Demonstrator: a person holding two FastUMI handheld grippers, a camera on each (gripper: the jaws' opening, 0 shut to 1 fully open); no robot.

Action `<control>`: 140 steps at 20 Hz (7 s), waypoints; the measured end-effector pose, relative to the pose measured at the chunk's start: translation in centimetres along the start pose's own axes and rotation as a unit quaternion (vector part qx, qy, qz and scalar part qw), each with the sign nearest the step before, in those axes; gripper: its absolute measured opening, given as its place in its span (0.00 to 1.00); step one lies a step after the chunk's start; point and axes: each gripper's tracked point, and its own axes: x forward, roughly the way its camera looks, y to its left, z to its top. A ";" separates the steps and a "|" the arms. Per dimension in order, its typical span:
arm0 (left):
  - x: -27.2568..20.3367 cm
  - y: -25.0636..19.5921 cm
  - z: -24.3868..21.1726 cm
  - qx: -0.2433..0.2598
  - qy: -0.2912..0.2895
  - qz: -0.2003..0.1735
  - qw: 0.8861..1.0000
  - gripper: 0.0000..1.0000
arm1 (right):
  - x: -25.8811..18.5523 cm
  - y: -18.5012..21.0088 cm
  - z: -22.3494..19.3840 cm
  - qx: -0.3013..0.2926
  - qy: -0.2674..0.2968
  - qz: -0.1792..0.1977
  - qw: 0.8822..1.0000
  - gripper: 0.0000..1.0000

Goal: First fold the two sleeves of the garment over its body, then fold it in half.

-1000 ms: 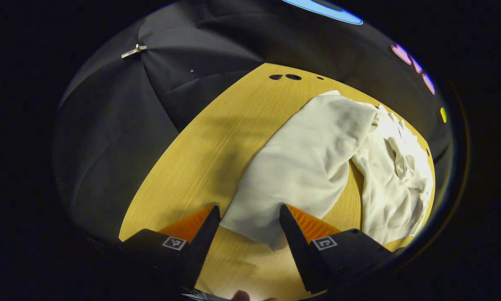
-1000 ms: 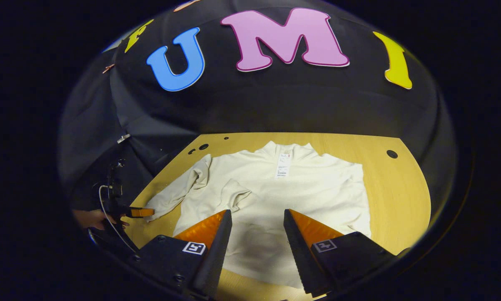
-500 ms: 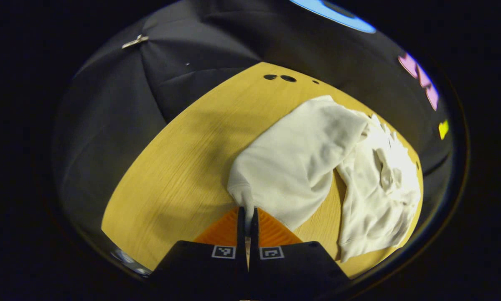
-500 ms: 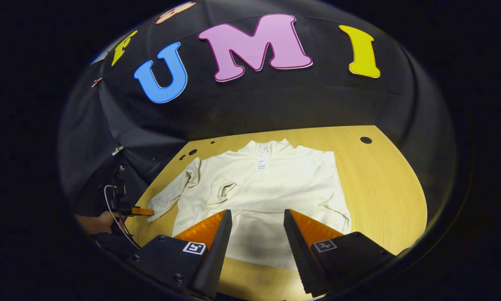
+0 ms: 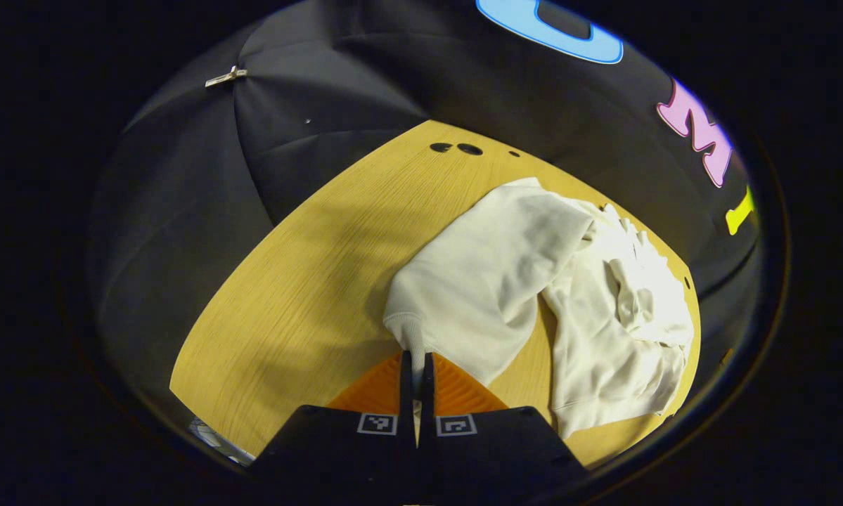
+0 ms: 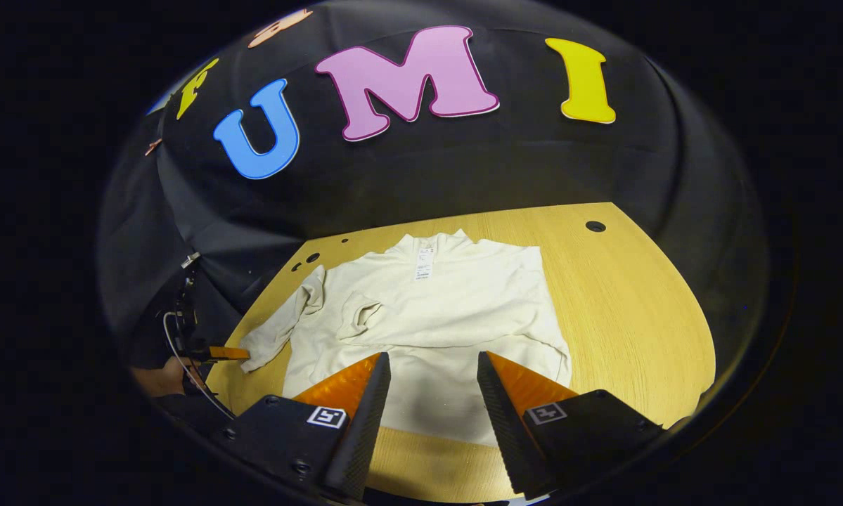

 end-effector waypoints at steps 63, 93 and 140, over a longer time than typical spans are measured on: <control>3.1 -50.4 -14.7 0.369 0.085 -0.273 0.884 0.33 | -6.1 -13.6 -5.0 0.122 0.015 -0.112 0.986 0.77; -2.7 -14.3 -11.0 0.160 0.086 -0.078 0.980 0.73 | -0.3 -13.0 -14.2 0.135 0.159 -0.067 0.976 0.77; -9.0 -24.0 2.2 0.092 -0.095 -0.135 0.982 0.06 | 2.6 -8.2 3.6 0.074 -0.047 -0.039 0.995 0.05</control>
